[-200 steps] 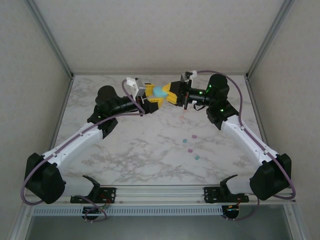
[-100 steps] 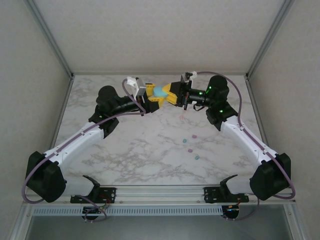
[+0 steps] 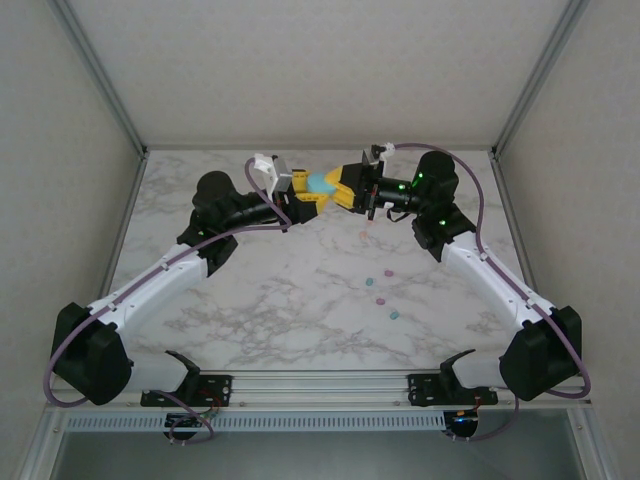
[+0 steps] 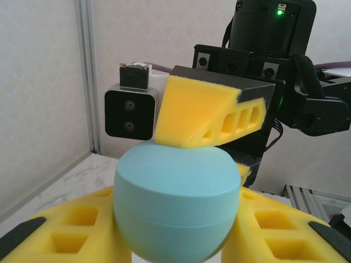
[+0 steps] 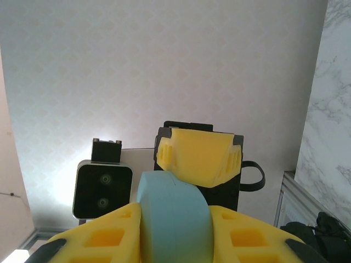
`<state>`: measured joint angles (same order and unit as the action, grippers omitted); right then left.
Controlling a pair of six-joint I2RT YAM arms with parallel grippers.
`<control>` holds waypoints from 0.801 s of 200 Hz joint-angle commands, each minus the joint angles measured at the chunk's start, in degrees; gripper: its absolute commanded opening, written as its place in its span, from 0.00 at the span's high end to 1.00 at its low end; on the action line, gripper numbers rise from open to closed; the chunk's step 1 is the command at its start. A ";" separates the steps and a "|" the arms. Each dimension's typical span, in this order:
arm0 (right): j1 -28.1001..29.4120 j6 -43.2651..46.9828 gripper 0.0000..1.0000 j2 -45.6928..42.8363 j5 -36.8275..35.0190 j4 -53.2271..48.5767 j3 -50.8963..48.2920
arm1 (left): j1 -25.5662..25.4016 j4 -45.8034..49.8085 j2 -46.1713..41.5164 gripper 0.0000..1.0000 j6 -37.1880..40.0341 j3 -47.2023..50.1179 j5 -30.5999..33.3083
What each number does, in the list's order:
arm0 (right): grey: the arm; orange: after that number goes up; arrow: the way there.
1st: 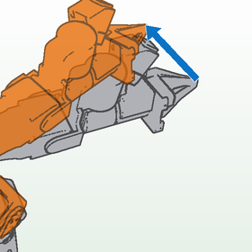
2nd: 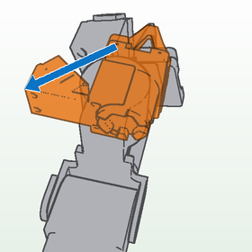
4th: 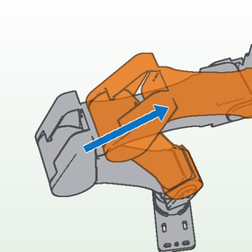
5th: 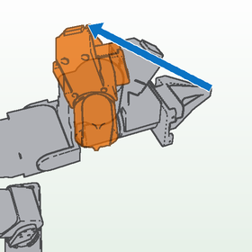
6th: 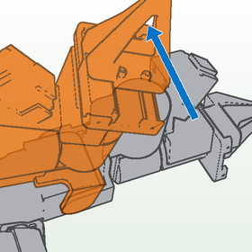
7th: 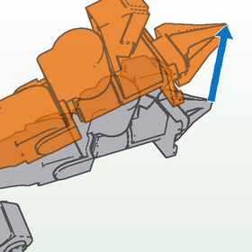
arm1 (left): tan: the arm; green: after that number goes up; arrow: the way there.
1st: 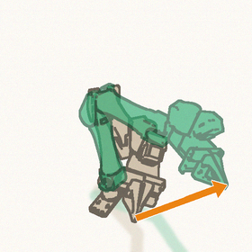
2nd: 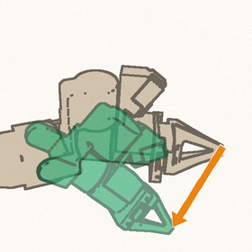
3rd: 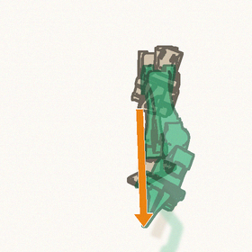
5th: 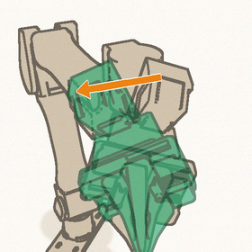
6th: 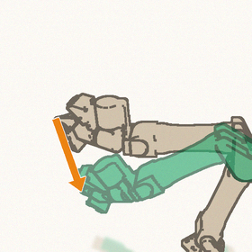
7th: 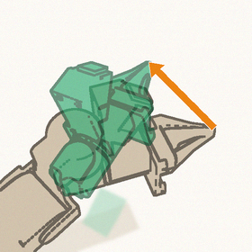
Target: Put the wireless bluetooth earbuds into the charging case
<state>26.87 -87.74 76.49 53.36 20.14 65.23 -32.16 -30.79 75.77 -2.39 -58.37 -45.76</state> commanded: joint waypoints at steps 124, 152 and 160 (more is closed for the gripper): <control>0.27 40.12 0.30 -8.41 -20.52 -40.09 11.76 | -1.29 -1.63 -1.41 0.80 -1.55 3.70 0.13; 0.22 49.23 0.30 -10.09 -23.25 -43.36 11.49 | -1.99 -5.33 -1.26 0.80 -3.82 5.99 1.32; 0.24 52.53 0.30 -9.63 -23.10 -46.40 12.35 | -2.11 -5.90 -1.15 0.80 -4.09 6.31 1.73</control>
<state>26.92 -48.75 67.16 34.37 -18.00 75.13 -33.30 -31.55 75.75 -4.12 -53.30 -45.28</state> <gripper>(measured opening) 0.704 0.370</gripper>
